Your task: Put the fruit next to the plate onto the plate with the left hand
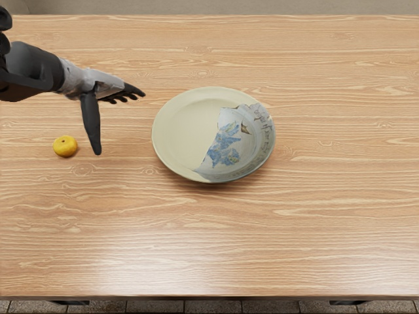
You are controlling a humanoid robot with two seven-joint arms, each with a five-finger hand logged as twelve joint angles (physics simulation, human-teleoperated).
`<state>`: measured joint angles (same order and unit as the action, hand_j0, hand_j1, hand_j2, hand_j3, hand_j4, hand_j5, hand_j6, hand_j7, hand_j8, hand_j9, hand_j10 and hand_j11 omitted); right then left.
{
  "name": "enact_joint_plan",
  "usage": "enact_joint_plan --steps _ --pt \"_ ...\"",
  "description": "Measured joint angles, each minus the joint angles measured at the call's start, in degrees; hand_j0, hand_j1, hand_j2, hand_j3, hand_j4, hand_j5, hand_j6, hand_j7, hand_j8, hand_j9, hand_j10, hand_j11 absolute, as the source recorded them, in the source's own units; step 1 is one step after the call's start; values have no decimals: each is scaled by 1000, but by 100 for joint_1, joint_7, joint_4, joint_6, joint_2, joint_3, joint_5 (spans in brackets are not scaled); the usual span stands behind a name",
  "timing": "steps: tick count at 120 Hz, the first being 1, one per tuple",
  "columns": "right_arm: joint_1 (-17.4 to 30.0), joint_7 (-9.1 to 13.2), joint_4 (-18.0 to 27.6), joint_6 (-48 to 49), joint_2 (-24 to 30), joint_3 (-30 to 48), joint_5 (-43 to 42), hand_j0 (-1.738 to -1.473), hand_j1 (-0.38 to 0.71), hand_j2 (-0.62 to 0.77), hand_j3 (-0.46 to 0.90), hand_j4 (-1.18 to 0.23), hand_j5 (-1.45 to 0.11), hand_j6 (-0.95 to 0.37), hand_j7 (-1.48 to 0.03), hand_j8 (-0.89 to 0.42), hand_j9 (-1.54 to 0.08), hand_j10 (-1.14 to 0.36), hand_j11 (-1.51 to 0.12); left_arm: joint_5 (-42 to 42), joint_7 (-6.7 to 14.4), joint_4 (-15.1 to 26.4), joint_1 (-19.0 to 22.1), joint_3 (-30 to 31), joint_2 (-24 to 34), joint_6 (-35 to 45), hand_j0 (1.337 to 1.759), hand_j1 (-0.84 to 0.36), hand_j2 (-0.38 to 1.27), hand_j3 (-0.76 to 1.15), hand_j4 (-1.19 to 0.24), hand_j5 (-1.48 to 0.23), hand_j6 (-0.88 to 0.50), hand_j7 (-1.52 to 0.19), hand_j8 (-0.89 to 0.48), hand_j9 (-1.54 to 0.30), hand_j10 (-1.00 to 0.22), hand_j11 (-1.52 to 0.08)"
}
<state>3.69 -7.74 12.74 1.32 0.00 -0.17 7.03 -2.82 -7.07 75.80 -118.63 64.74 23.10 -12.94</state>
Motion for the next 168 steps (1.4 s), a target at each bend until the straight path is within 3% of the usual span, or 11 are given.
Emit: enact_joint_plan --steps 9,18,29,45,71,96,135,147,168 --pt "0 0 0 0 0 0 0 -1658 -337 -2 0 -10 -13 -10 -13 -10 -13 -10 -13 29 23 252 4 157 -27 777 1658 341 1 0 -7 -9 -7 -8 -7 -8 -7 -8" --pt "0 0 0 0 0 -1 0 -1658 -337 -2 0 -10 -13 -10 -13 -10 -13 -10 -13 46 183 389 32 279 -77 1272 1658 342 1 0 -7 -8 -7 -8 -7 -8 -6 -8" --pt "0 0 0 0 0 0 0 -1658 -337 -2 0 -10 -13 -10 -13 -10 -13 -10 -13 52 373 463 39 561 -54 1544 1658 342 1 0 -6 -8 -6 -8 -6 -8 -6 -8" --pt "0 0 0 0 0 0 0 -1658 -337 -2 0 -10 -13 -10 -13 -10 -13 -10 -13 70 468 496 217 843 -86 1679 1658 342 1 0 -6 -7 -6 -7 -6 -7 -6 -7" --pt "0 0 0 0 0 0 0 -1658 -337 -2 0 -10 -13 -10 -13 -10 -13 -10 -13 263 500 552 308 1017 -25 1756 1658 342 1 0 -6 -8 -7 -8 -6 -8 -6 -8" --pt "0 0 0 0 0 -1 0 -1658 -337 -2 0 -10 -13 -10 -13 -10 -13 -10 -13 707 504 914 312 1134 49 2578 1658 341 1 0 -7 -9 -7 -9 -7 -9 -7 -9" --pt "0 0 0 0 0 0 0 -1658 -337 -2 0 -10 -13 -10 -13 -10 -13 -10 -13 1099 498 959 388 1310 47 2745 1658 340 2 0 -7 -9 -8 -9 -7 -9 -7 -9" --pt "0 0 0 0 0 0 0 -1658 -337 -2 0 -10 -13 -10 -13 -10 -13 -10 -13 1126 497 929 796 1247 2 3039 1658 340 2 0 -8 -10 -8 -10 -8 -10 -8 -10" --pt "0 0 0 0 0 -1 0 -1658 -337 -2 0 -10 -13 -10 -13 -10 -13 -10 -13 1123 496 596 1003 1192 6 3301 1658 340 2 0 -8 -10 -8 -10 -8 -10 -8 -10"
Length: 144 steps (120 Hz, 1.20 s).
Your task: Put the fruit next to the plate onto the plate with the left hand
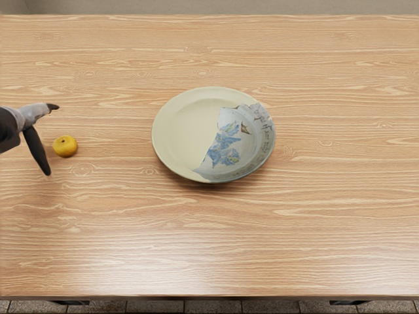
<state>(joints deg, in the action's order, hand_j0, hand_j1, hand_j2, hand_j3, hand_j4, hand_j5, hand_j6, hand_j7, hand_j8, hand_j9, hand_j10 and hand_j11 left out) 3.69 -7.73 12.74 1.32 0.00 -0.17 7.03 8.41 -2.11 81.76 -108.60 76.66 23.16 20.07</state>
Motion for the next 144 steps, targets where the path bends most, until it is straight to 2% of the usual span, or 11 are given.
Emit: enact_joint_plan --steps 15,29,80,144 --pt "0 0 0 0 0 0 0 -1658 -337 -2 0 -10 -13 -10 -13 -10 -13 -10 -13 -30 0 -312 332 -126 -247 34 1658 340 2 0 -8 -10 -8 -10 -8 -10 -8 -10" --pt "0 0 0 0 0 0 0 -1658 -337 -2 0 -10 -13 -10 -13 -10 -13 -10 -13 -49 -3 -497 354 -238 -291 19 1658 340 2 0 -8 -10 -8 -10 -8 -10 -8 -10" --pt "0 0 0 0 0 0 0 -1658 -337 -2 0 -10 -13 -10 -13 -10 -13 -10 -13 -120 -12 -781 830 -474 -479 5 1658 298 9 0 -43 -55 -43 -55 -43 -55 -43 -55" --pt "0 -1 0 0 0 0 0 -1658 -337 -2 0 -10 -13 -10 -13 -10 -13 -10 -13 -70 -12 -986 1050 -480 -497 43 1658 188 27 0 -135 -175 -135 -175 -135 -175 -135 -175"
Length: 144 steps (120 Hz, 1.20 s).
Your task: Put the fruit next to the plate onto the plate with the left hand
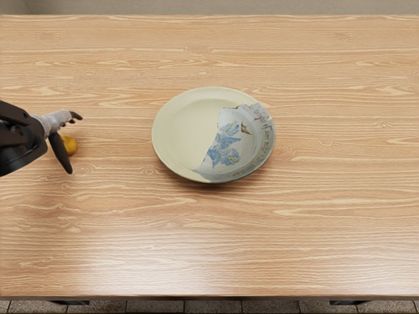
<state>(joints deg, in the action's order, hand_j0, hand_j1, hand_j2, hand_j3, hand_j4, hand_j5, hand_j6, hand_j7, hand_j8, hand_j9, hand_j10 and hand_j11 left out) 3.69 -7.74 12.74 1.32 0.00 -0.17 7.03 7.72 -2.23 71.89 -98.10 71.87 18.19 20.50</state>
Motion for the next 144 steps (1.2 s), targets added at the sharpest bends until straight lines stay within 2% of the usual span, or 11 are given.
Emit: enact_joint_plan --steps 60,144 --pt "0 1 0 0 0 0 0 -1658 -337 -2 0 -10 -13 -10 -13 -10 -13 -10 -13 66 3 -459 213 22 9 21 1658 158 32 0 -160 -207 -160 -207 -160 -207 -160 -207" --pt "0 1 0 0 0 0 0 -1658 -337 -2 0 -10 -13 -10 -13 -10 -13 -10 -13 146 3 -558 406 -7 -53 9 1658 55 49 0 -246 -319 -246 -319 -246 -319 -246 -319"
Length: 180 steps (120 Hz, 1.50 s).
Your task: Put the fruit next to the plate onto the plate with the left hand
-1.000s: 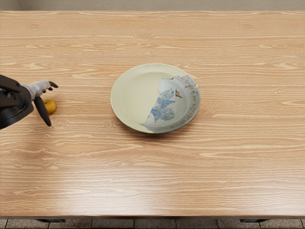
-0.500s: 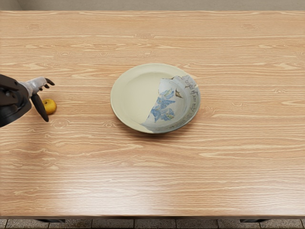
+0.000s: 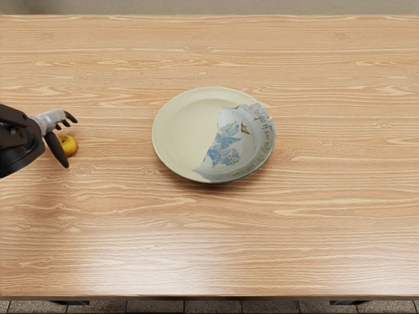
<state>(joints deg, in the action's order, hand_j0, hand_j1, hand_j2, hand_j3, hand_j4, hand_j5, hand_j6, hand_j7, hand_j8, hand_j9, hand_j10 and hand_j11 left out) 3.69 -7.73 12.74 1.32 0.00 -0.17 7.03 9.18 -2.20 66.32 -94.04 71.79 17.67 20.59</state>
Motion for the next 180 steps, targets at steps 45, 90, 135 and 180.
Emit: enact_joint_plan --steps 45,90,135,180 --pt "0 0 0 0 0 0 0 -1658 -337 -2 0 -10 -13 -10 -13 -10 -13 -10 -13 5 0 -12 53 -5 -53 5 1658 23 55 0 -272 -353 -272 -353 -272 -353 -272 -353" --pt "0 0 0 0 0 1 0 -1658 -337 -2 0 -10 -13 -10 -13 -10 -13 -10 -13 42 0 -30 57 1 -59 -3 1658 -57 68 0 -339 -441 -339 -441 -339 -441 -339 -441" --pt "0 0 0 0 0 0 0 -1658 -337 -2 0 -10 -13 -10 -13 -10 -13 -10 -13 194 3 -30 40 -4 -53 -289 1656 -300 159 0 -599 -738 -499 -750 -452 -765 -574 -765" --pt "0 0 0 0 0 0 0 -1658 -337 -2 0 -10 -13 -10 -13 -10 -13 -10 -13 268 -6 -12 -57 0 31 -788 1656 -446 293 73 -847 -1043 -194 -1122 -100 -1176 -535 -1137"
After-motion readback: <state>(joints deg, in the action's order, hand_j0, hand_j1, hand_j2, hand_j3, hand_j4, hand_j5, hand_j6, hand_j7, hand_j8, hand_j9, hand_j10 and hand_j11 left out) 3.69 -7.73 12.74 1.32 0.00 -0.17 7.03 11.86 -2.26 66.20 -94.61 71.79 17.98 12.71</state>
